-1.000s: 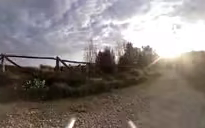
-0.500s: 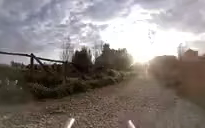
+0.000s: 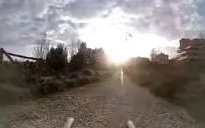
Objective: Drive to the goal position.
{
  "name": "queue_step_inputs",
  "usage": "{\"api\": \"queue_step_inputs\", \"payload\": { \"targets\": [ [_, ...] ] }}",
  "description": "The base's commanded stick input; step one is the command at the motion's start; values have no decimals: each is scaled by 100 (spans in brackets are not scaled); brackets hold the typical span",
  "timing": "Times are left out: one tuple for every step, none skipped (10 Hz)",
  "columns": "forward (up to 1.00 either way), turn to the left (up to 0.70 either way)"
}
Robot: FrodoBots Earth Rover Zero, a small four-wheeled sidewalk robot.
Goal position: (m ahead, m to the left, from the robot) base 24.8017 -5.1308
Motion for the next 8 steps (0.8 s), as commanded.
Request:
{"api": "queue_step_inputs", "payload": {
  "targets": [
    [0,0],
    [0,0],
    [0,0],
    [0,0],
    [0,-4],
    [0,-50],
    [0,-50],
    [0,-50]
  ]
}}
